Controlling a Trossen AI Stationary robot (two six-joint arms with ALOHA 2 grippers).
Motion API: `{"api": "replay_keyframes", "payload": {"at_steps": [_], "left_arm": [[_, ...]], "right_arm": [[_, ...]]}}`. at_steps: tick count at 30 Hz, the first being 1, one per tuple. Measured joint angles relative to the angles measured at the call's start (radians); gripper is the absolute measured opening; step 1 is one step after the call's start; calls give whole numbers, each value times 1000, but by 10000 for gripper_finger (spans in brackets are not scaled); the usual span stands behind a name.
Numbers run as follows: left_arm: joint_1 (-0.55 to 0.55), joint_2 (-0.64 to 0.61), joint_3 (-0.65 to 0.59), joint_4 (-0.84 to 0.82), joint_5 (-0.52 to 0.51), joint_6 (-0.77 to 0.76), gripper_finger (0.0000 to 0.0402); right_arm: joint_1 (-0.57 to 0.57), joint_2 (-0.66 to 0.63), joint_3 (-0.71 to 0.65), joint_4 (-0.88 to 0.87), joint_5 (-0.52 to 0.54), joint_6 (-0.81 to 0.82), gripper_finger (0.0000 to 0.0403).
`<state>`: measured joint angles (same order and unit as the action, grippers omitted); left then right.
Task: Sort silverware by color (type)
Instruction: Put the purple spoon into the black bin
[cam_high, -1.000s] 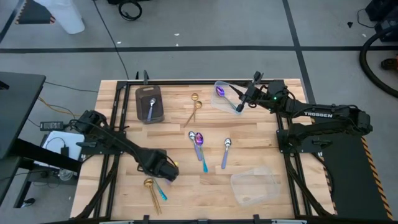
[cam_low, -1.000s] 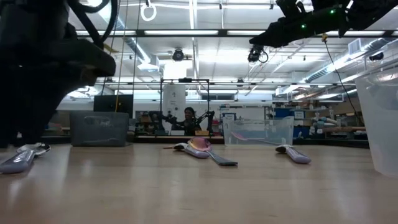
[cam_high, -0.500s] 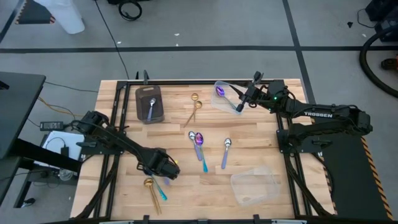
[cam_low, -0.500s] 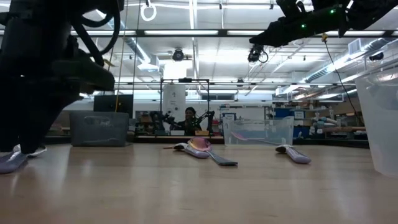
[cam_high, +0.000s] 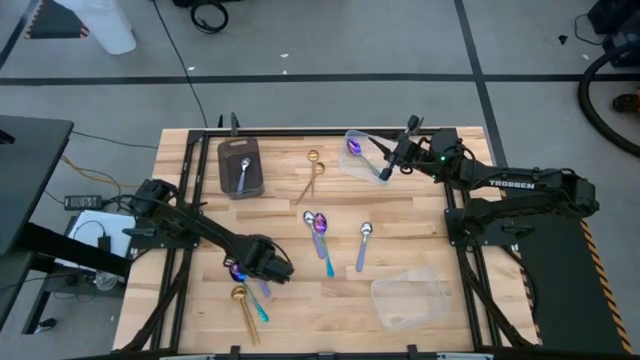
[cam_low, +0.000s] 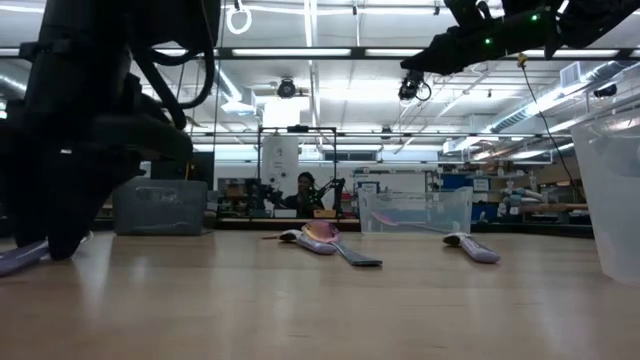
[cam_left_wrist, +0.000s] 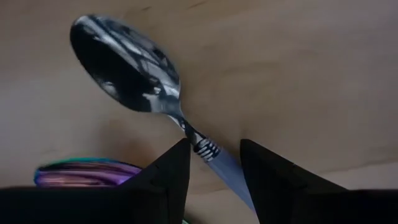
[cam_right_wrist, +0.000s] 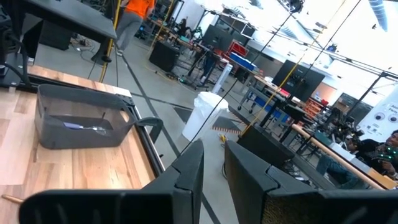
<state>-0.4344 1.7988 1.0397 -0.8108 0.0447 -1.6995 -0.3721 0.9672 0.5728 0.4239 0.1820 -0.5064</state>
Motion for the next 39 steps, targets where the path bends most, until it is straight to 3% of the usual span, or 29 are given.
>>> {"api": "replay_keyframes", "payload": {"at_steps": [10,20,28,39], "left_arm": [[-3,1,1,-13,-97,321,120],[20,2,0,-14,-102,285,111],[47,2,0,-16,-133,269,43],[59,-5,0,-19,-169,278,42]], "right_arm": [[0,0,0,1,2,-2,77],[0,0,0,1,6,-2,77],[0,0,0,0,6,-2,77],[0,0,0,0,6,-2,77]]}}
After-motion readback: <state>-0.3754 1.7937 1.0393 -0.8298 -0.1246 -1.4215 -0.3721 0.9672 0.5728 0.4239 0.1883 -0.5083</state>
